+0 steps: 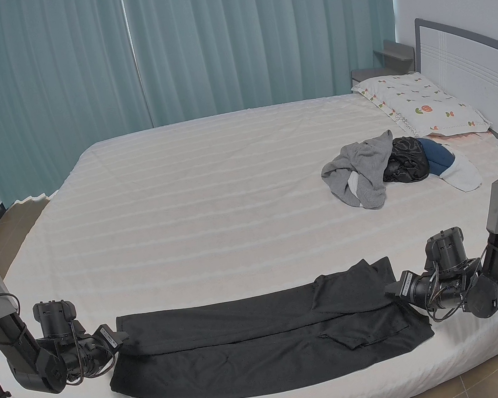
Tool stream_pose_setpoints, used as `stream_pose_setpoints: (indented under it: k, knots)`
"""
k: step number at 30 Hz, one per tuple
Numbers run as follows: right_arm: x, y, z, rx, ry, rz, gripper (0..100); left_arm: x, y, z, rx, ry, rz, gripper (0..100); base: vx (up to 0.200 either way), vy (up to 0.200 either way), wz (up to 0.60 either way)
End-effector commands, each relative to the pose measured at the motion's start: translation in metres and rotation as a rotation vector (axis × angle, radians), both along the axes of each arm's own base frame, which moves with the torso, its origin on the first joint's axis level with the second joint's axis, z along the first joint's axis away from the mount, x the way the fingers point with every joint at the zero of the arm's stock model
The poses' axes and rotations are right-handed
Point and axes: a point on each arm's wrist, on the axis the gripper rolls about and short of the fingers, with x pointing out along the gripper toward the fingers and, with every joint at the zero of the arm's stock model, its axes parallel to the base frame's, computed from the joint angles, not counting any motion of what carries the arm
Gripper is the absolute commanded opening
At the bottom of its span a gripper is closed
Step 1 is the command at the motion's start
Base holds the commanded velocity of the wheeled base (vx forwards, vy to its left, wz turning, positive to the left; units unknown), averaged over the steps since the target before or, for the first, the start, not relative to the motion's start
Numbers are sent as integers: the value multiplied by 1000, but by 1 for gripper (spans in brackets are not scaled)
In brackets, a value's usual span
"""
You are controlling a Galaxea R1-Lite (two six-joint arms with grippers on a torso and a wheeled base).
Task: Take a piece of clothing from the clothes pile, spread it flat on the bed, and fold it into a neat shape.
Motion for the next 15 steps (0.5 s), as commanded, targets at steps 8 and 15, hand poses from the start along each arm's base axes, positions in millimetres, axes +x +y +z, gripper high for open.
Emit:
stream_pose_setpoints:
  k: [8,15]
  knots:
    - [21,-17,33,109,-111,-47,100,30,8,15,-9,-114,32,100,0,0,0]
    - [37,-31,24,266,-70,-104,100,63,10,-5,-21,-77,37,100,0,0,0]
